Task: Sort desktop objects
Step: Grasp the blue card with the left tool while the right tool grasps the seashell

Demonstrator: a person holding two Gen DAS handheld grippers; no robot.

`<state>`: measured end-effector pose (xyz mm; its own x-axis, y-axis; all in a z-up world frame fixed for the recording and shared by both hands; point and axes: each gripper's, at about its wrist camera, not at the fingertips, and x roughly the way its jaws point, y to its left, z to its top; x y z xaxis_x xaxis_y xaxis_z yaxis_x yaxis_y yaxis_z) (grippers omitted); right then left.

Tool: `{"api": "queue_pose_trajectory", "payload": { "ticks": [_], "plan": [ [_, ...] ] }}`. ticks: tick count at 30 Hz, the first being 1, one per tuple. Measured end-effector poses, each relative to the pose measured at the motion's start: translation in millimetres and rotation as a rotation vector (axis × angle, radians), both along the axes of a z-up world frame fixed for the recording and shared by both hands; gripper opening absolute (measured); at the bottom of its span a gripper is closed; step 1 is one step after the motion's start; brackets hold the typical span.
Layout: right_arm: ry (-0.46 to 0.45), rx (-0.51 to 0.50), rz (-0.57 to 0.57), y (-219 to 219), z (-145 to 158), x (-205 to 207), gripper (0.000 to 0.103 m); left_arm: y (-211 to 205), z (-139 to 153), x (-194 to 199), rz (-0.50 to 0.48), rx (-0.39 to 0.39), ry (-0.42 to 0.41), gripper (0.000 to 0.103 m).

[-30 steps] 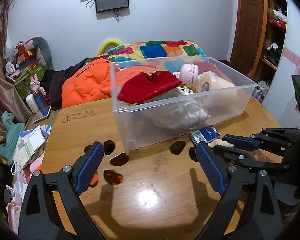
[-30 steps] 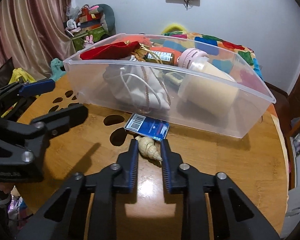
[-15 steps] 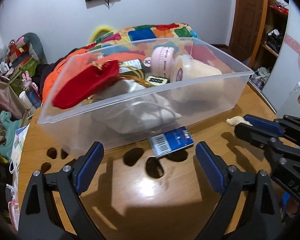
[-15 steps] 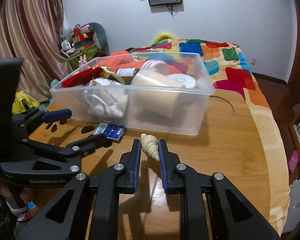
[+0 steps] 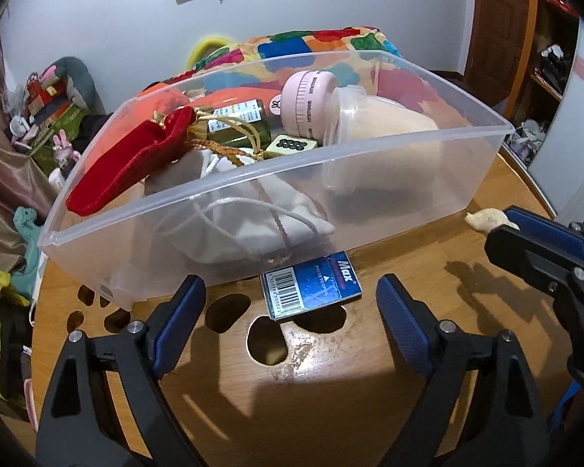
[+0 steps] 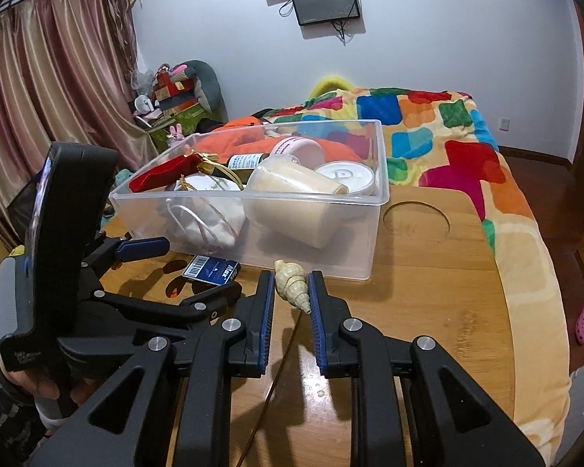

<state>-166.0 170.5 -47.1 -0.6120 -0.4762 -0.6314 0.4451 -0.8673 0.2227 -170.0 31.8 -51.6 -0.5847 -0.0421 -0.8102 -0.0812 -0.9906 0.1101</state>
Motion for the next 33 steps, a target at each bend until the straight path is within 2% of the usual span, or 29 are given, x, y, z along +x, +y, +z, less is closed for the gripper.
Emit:
{"api": "queue_pose_trajectory", "payload": {
  "ticks": [3, 5, 7, 9, 21, 33],
  "plan": [
    [-0.002, -0.003, 0.0, 1.6, -1.5, -0.3, 0.016, -2.7, -1.2, -1.1, -0.005, 0.052, -0.009, 0.077],
    [-0.002, -0.001, -0.001, 1.3, -1.8, 1.5, 0.016, -4.7, -1.1, -1.8, -0.03, 0.095, -0.017, 0.065],
    [-0.001, -0.002, 0.0, 1.0, -1.7, 2.3, 0.016, -4.1, -0.4, -1.0, -0.041, 0.097, -0.012, 0.061],
    [0.0, -0.001, 0.003, 0.5, -1.8, 3.3, 0.016, -0.7, 0.3, 0.3, -0.066, 0.094, 0.0, 0.051],
    [0.013, 0.009, 0.02, -6.0, 3.8, 10.7, 0.016, 7.8, 1.8, 12.3, -0.096, 0.032, 0.044, 0.051],
    [0.02, 0.024, 0.011, -10.3, 10.4, 13.4, 0.016, -8.5, 20.2, 34.8, -0.079, 0.065, 0.115, 0.051]
  ]
}}
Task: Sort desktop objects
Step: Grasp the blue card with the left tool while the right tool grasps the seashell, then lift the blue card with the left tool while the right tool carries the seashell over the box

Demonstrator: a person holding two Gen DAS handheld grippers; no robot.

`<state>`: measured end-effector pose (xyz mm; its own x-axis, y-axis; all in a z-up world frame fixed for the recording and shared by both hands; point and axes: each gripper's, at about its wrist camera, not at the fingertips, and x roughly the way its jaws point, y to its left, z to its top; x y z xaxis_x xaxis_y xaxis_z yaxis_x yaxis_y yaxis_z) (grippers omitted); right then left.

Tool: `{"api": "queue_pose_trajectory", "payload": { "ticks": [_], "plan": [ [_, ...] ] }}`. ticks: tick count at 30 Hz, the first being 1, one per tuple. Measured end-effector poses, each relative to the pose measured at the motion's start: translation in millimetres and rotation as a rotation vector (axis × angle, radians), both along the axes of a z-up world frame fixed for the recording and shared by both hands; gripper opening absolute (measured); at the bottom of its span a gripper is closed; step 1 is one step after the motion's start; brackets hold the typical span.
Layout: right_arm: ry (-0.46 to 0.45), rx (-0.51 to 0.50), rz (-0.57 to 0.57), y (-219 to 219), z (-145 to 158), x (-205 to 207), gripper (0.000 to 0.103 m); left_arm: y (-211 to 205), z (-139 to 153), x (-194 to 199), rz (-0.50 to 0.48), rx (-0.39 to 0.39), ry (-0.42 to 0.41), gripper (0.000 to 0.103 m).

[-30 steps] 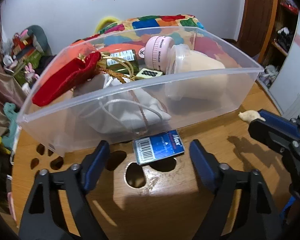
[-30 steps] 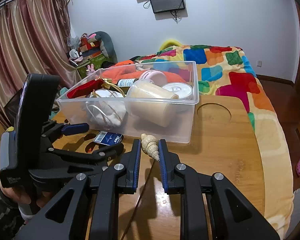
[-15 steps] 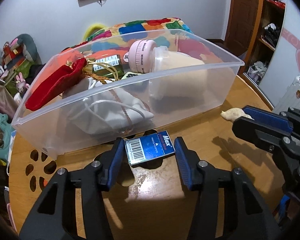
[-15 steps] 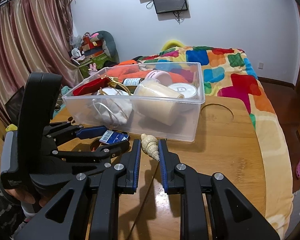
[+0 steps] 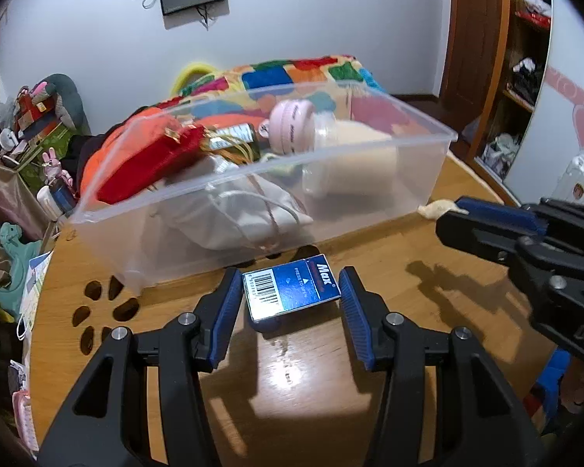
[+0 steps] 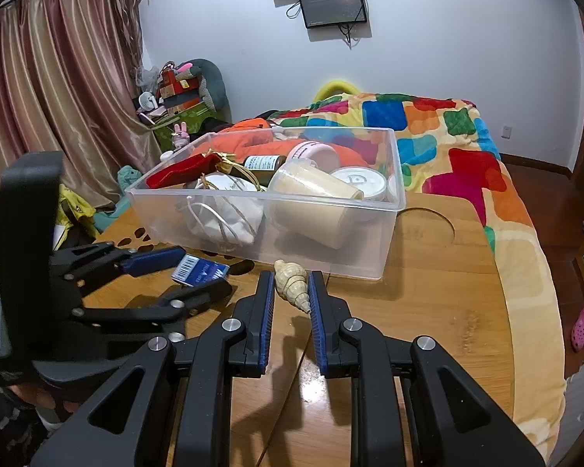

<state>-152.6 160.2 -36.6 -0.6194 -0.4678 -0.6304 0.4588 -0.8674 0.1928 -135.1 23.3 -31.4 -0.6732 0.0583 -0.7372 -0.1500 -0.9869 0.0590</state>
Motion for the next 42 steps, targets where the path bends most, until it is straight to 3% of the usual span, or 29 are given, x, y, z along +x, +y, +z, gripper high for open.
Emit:
{"api": "queue_pose_trajectory", "payload": {
  "ticks": [14, 29, 42],
  "plan": [
    [0.049, 0.027, 0.008, -12.7, 22.3, 3.9, 0.016, -25.0, 32.9, 6.4, 0.017, 0.061, 0.076, 0.051],
    [0.142, 0.075, 0.013, -31.7, 58.7, -26.6, 0.016, -46.8, 68.5, -16.4, 0.03, 0.08, 0.144, 0.051],
    [0.153, 0.097, 0.055, -65.9, 61.9, -56.6, 0.016, -67.3, 70.8, -53.6, 0.048, 0.095, 0.158, 0.051]
  ]
}}
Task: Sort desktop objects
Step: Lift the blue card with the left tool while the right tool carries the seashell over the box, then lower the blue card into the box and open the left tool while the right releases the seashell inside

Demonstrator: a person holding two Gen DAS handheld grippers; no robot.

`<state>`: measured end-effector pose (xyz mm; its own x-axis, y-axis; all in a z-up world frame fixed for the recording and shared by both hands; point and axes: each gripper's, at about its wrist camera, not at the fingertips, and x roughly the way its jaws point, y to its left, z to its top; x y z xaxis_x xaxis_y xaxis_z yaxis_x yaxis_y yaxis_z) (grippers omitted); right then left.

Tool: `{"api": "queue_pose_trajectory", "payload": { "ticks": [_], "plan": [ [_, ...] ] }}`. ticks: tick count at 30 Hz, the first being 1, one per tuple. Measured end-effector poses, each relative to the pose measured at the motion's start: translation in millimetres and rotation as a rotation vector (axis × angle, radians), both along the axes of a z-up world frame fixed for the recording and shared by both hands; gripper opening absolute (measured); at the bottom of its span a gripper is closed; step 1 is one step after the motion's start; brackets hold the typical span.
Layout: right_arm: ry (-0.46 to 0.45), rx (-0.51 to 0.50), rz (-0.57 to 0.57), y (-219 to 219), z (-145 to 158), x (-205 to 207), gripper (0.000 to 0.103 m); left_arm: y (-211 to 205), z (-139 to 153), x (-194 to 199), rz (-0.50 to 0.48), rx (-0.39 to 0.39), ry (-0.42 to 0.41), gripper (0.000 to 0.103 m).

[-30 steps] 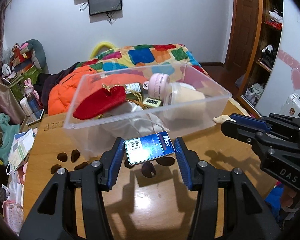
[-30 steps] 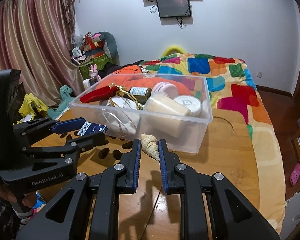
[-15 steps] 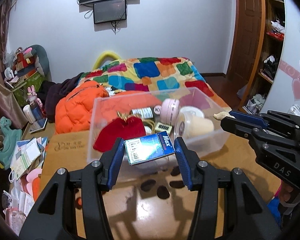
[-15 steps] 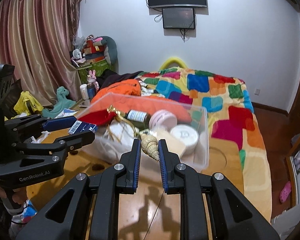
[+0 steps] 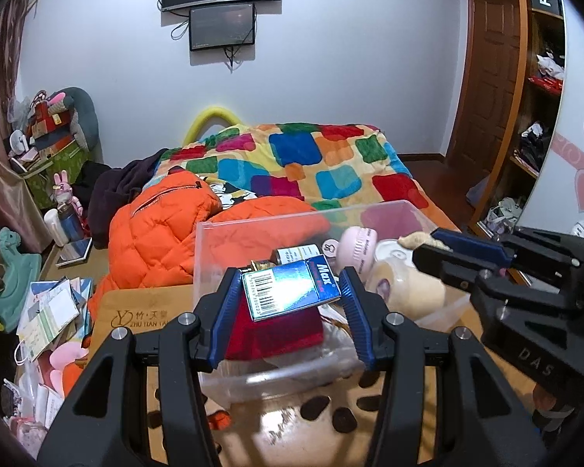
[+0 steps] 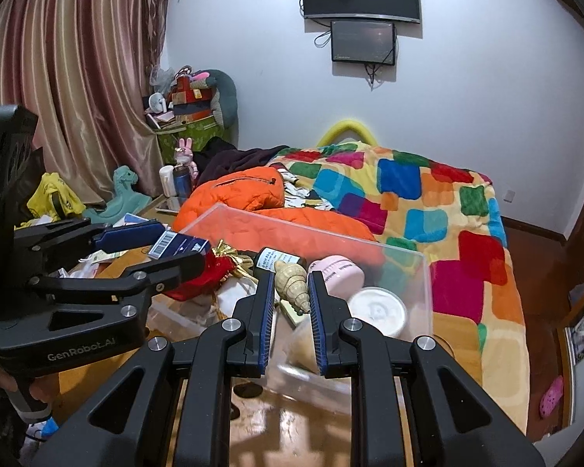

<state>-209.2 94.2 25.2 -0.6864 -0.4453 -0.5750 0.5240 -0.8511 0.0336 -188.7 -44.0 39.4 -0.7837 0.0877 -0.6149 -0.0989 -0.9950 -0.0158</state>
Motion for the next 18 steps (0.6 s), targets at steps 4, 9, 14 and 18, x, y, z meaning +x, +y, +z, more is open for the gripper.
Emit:
{"api": "queue_pose_trajectory", "payload": {
  "ticks": [4, 9, 14, 18],
  "plan": [
    [-0.023, 0.013, 0.008, -8.1, -9.8, -12.1, 0.016, -4.5, -6.1, -10.3, 0.003, 0.006, -0.013, 0.051],
    [-0.059, 0.023, 0.008, -14.2, -23.8, -26.3, 0.016, -7.9, -17.1, -24.1, 0.004, 0.013, -0.044, 0.051],
    [-0.085, 0.032, 0.007, -16.4, -36.7, -37.7, 0.016, -7.7, -30.5, -35.2, 0.005, 0.014, -0.075, 0.051],
    [-0.101, 0.033, 0.007, -17.8, -43.6, -40.9, 0.016, -6.9, -35.4, -39.2, 0.002, 0.017, -0.082, 0.051]
  ]
}}
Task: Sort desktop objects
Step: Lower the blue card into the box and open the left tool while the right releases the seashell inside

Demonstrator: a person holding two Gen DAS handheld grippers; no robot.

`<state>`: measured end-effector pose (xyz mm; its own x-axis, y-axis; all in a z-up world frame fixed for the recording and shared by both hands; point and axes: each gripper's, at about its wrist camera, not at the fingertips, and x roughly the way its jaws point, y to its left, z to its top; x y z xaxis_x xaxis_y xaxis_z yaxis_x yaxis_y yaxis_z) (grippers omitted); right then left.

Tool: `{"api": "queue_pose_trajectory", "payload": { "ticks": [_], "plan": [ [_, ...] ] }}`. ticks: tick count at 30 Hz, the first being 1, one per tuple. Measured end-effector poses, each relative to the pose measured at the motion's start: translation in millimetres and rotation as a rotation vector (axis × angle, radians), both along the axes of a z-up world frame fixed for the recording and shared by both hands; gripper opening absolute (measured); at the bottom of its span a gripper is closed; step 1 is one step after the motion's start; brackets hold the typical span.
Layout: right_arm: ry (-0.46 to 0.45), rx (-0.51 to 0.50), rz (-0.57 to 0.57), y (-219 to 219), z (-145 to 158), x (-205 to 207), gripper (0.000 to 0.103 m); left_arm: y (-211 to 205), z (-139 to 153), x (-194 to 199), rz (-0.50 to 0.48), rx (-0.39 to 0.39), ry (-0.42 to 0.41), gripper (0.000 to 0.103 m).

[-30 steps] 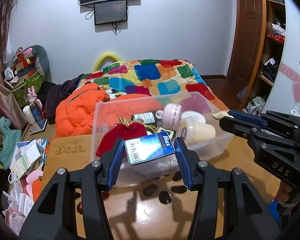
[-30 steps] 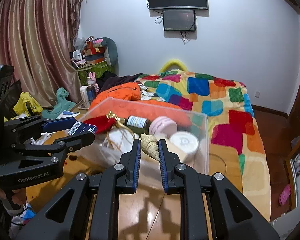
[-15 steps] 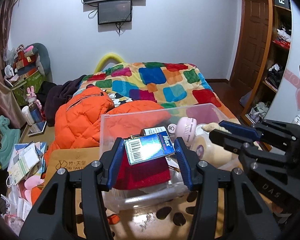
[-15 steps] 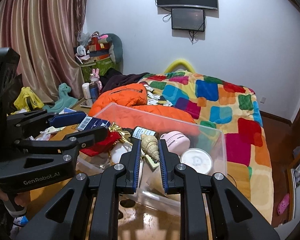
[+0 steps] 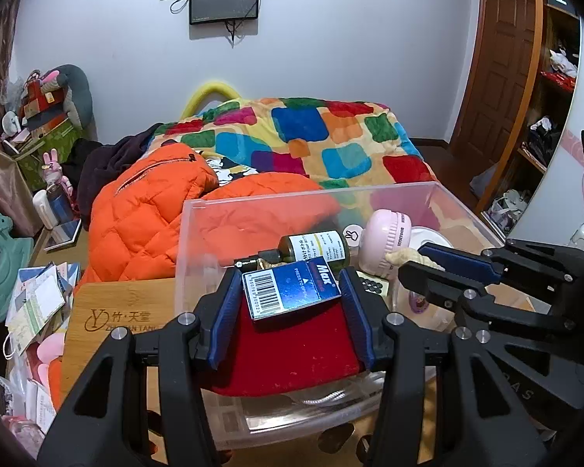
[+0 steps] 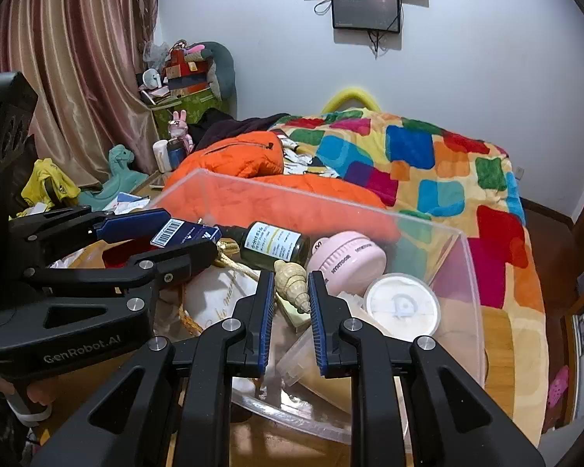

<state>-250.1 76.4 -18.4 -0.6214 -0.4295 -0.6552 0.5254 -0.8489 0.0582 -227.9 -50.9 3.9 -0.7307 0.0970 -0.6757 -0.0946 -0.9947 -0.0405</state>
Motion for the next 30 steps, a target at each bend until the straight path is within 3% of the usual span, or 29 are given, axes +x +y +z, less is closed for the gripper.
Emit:
{"api": "queue_pose_trajectory", "payload": {
  "ticks": [18, 26, 30],
  "plan": [
    [0.01, 0.03, 0.009, -9.2, -0.8, 2.1, 0.016, 3.2, -8.3, -1.0, 0.003, -0.007, -0.018, 0.051],
    [0.073, 0.032, -0.028, 1.5, 14.2, 10.4, 0.032, 6.1, -4.3, 4.1, 0.006, -0.02, -0.014, 0.062],
    [0.088, 0.024, -0.041, 8.9, 18.1, 15.1, 0.038, 5.4, -2.6, 5.9, 0.009, -0.019, -0.016, 0.063]
  ]
}}
